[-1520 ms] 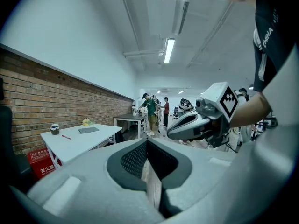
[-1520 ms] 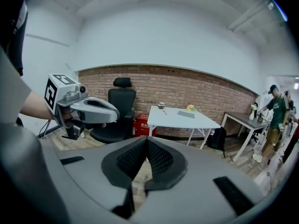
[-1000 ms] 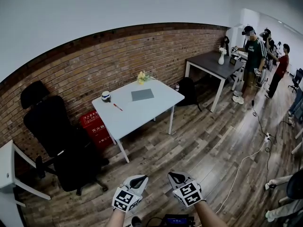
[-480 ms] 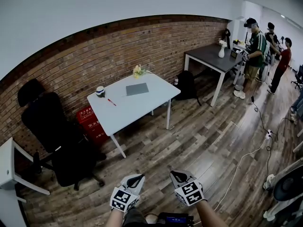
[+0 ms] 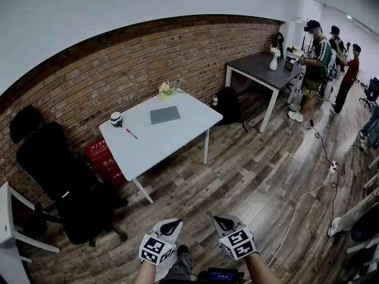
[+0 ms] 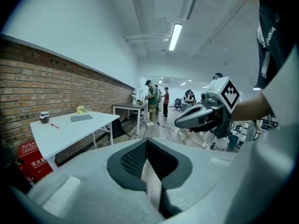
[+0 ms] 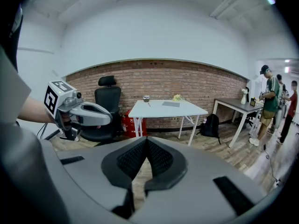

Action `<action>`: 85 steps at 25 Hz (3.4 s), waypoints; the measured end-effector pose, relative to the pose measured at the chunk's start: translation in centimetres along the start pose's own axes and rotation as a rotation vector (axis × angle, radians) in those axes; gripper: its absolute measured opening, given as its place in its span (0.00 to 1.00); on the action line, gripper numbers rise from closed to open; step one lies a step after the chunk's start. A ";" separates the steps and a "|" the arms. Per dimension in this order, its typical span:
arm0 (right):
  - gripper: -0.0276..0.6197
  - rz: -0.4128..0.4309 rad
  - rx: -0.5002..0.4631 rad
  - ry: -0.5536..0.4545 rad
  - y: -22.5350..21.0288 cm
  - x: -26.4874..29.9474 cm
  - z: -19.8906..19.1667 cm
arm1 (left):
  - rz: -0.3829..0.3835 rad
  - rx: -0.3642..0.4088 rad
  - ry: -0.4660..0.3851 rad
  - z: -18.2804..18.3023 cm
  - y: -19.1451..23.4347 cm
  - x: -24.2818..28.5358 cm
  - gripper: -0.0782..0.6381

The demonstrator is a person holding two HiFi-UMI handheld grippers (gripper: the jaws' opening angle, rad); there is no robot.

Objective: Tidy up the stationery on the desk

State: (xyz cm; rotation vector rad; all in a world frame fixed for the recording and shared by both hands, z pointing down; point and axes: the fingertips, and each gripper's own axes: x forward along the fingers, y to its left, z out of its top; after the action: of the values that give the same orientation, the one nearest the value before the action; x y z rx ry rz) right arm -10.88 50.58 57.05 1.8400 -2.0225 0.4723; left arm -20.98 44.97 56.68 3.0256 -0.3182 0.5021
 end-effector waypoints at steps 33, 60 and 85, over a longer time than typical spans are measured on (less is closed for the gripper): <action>0.06 0.008 -0.014 0.029 -15.4 19.6 11.2 | -0.032 -0.033 0.053 5.0 20.8 17.0 0.12; 0.06 0.312 -0.111 0.071 -25.7 33.6 15.3 | 0.313 -0.221 0.078 5.8 32.0 25.7 0.12; 0.06 0.428 -0.235 0.109 -23.5 54.0 28.2 | 0.377 -0.316 0.020 7.2 52.7 27.6 0.12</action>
State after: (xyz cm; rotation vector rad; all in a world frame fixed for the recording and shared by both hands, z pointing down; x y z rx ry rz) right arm 6.76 -12.29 58.23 1.2212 -2.2857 0.4140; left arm -4.36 -12.49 60.03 2.6562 -0.8838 0.4505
